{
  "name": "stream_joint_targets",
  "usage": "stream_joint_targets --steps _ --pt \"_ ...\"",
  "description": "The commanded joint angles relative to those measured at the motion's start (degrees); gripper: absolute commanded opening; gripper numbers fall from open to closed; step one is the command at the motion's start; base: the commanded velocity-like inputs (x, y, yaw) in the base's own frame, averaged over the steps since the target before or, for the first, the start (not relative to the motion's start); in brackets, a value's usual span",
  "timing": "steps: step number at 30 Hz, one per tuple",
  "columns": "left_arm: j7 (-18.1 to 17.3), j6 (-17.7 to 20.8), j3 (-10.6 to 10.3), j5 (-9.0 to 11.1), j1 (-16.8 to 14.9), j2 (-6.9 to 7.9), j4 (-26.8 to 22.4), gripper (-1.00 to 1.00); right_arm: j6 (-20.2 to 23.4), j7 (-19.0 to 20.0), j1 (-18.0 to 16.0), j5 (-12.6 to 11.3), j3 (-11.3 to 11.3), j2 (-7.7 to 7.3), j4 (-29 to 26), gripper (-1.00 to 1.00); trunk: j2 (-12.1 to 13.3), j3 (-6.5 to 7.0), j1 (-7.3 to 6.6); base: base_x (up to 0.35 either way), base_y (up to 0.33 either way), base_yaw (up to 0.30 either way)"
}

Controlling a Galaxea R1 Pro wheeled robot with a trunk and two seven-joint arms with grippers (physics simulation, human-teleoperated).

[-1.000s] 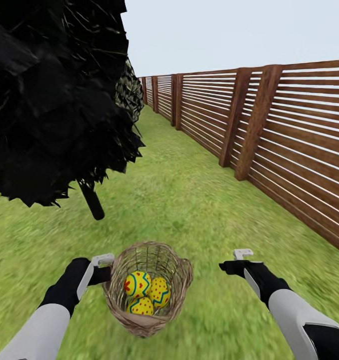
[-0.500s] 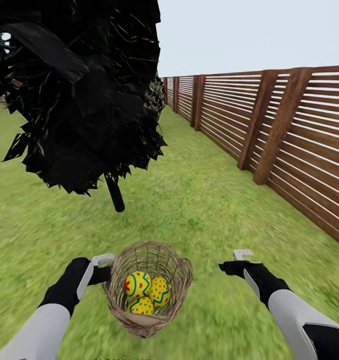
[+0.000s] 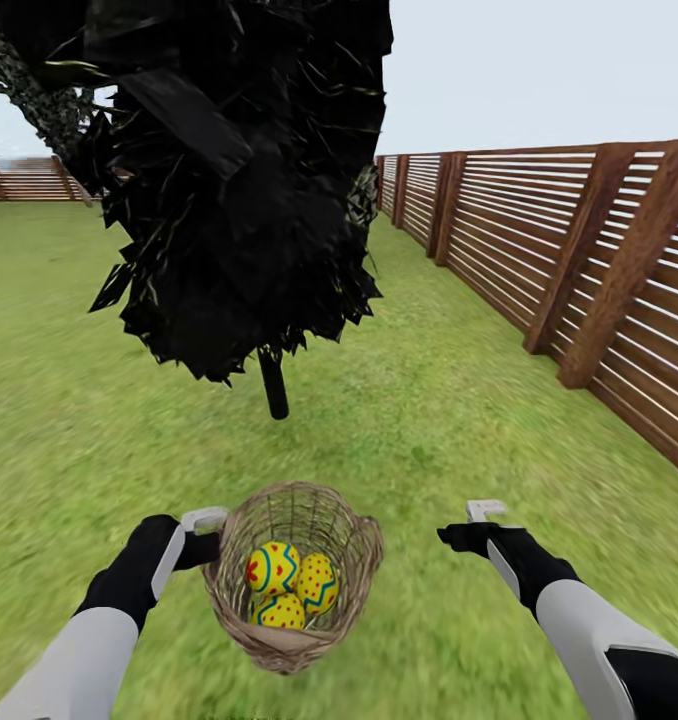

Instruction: Take the three Easter eggs out of the wicker basket on the lawn in the garden, then place them on the lawn next to a single tree (choose any tree) so that all three eggs are next to the same tree and none are left in the basket.

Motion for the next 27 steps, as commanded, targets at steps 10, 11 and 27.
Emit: stream_joint_targets --steps 10,11,27 --pt "-0.1 0.26 0.47 0.74 -0.04 0.22 -0.09 -1.0 0.33 0.4 -0.01 0.54 -0.4 0.02 -0.14 1.0 4.0 1.75 -2.21 0.0 0.0 0.292" --pt "-0.1 0.29 0.47 0.72 -0.04 0.22 -0.1 -1.0 0.33 0.4 0.01 0.54 -0.4 0.02 -0.14 1.0 4.4 1.93 -2.42 0.0 0.0 0.292" --pt "-0.11 0.3 0.48 0.76 -0.04 0.31 -0.09 -1.0 0.25 0.4 0.04 0.54 -0.4 0.1 -0.14 1.0 10.81 4.8 -5.94 0.0 0.0 0.292"
